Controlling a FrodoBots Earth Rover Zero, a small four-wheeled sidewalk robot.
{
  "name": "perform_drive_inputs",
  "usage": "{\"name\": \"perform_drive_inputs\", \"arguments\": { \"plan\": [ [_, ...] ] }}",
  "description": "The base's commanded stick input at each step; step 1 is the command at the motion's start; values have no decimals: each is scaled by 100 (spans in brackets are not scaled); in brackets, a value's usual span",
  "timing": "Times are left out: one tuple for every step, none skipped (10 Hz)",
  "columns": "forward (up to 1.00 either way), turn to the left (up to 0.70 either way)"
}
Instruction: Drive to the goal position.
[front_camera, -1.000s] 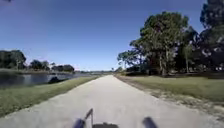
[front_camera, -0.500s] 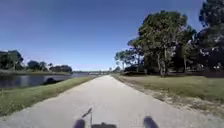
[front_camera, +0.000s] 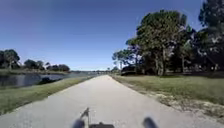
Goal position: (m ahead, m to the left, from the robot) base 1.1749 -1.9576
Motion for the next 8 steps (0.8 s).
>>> {"name": "perform_drive_inputs", "arguments": {
  "plan": [
    [70, 0],
    [70, 0],
    [70, 0],
    [70, 0],
    [70, 0],
    [70, 0],
    [70, 0],
    [70, 0]
  ]
}}
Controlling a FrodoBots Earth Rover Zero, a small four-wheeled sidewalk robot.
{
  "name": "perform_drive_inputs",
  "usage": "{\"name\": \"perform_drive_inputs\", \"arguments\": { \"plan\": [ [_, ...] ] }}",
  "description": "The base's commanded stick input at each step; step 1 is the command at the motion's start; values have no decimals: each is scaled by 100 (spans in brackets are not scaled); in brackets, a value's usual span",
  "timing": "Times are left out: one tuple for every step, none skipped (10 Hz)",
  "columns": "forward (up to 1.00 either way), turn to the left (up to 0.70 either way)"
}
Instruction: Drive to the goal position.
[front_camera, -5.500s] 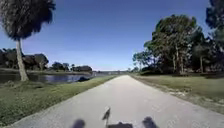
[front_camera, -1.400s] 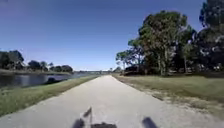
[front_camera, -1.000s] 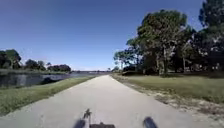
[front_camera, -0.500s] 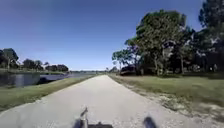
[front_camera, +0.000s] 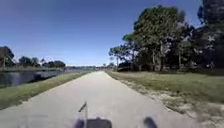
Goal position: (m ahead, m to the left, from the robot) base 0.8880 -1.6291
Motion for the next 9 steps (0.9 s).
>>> {"name": "perform_drive_inputs", "arguments": {
  "plan": [
    [70, 0],
    [70, 0],
    [70, 0],
    [70, 0],
    [70, 0],
    [70, 0],
    [70, 0],
    [70, 0],
    [62, 0]
  ]
}}
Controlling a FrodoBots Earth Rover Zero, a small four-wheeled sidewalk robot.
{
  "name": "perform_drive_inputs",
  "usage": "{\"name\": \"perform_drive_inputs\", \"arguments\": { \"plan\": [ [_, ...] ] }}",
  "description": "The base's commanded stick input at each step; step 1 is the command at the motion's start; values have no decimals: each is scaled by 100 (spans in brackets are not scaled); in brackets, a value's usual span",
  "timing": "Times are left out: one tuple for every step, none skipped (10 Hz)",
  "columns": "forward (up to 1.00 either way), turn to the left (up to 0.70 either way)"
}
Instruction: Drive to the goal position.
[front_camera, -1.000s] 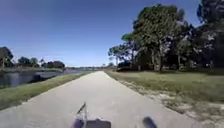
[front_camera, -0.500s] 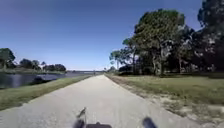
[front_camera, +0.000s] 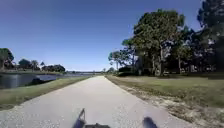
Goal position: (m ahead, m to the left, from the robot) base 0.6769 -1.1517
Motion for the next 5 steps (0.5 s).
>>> {"name": "perform_drive_inputs", "arguments": {
  "plan": [
    [36, 0],
    [10, 0],
    [0, 0],
    [0, 0],
    [0, 0]
  ]
}}
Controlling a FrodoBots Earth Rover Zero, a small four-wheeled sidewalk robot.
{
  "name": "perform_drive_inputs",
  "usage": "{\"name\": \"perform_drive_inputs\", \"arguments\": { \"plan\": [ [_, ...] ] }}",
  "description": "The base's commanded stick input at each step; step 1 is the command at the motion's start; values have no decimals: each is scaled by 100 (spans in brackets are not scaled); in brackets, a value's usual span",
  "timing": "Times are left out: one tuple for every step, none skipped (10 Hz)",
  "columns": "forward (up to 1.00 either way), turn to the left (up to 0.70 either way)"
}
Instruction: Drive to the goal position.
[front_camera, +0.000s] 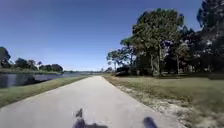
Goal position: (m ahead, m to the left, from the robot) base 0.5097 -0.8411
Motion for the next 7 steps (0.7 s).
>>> {"name": "perform_drive_inputs", "arguments": {
  "plan": [
    [0, 0],
    [0, 0],
    [0, 0],
    [0, 2],
    [0, 20],
    [0, 39],
    [0, 57]
  ]
}}
